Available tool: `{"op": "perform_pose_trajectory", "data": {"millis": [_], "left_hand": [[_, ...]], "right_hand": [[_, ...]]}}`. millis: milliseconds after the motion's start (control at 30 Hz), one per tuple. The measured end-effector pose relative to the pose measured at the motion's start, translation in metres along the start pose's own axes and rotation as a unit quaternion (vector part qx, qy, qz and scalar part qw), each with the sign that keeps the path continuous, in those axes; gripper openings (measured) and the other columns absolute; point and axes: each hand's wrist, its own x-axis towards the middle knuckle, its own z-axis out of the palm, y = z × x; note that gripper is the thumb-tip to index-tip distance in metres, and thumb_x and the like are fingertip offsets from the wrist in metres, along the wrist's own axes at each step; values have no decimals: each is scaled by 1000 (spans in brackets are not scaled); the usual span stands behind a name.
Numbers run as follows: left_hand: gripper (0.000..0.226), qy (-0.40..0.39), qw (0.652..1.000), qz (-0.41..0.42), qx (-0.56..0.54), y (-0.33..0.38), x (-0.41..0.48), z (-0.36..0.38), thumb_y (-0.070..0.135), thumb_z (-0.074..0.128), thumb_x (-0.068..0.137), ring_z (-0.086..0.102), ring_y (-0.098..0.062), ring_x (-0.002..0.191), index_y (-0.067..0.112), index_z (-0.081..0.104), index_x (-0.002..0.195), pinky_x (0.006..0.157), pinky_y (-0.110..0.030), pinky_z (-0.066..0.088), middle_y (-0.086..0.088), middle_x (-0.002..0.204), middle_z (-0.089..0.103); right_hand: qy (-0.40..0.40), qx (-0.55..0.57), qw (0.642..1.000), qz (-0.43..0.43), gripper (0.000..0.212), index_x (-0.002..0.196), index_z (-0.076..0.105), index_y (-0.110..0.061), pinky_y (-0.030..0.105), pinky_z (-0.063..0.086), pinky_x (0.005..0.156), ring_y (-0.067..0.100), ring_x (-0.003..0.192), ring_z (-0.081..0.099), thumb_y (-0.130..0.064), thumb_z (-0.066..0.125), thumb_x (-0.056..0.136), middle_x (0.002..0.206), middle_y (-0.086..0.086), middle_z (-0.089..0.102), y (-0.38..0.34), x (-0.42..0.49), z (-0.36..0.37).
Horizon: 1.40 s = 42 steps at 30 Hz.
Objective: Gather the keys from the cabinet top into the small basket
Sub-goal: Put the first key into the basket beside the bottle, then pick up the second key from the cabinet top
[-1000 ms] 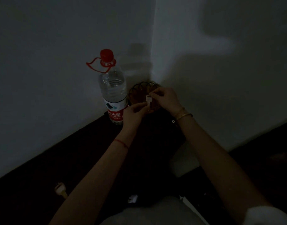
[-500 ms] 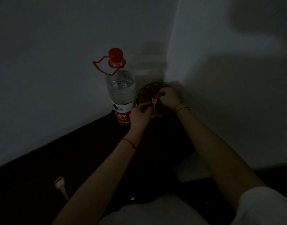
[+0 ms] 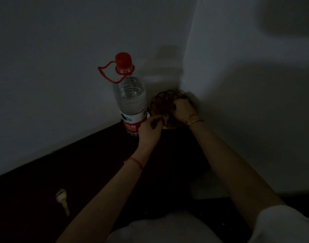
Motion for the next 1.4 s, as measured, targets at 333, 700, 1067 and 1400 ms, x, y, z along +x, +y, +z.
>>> {"op": "perform_pose_trajectory", "data": {"millis": [333,700,1067,1400], "left_hand": [[24,-26,998,46,44,10,-9,-5,17,60,91,66,-16,103,12,70,113,90,-32,54,-4,115,71],[30,-53,957,205,197,12,-60,-28,14,59,91,63,-16,108,13,65,120,93,-30,51,-6,117,68],[37,-36,919,224,322,23,-118,-62,23,55,93,51,-19,123,16,56,130,101,-31,44,-3,132,59],[35,49,915,195,349,8,-168,-116,20,55,93,53,-23,121,14,59,127,101,-38,46,-5,128,62]], "right_hand": [[108,62,992,-33,23,110,63,-6,41,51,91,30,104,60,-12,58,88,114,18,64,18,-65,-29],[109,48,991,-57,26,115,60,-7,28,44,83,26,103,56,-13,57,90,110,14,63,25,-145,-25],[98,30,983,-153,29,118,59,-8,32,42,92,27,109,54,-15,56,90,113,13,64,14,-181,-34],[53,31,974,-216,33,124,56,-11,36,42,103,23,120,48,-21,55,93,123,9,60,-37,-201,-9]]}}
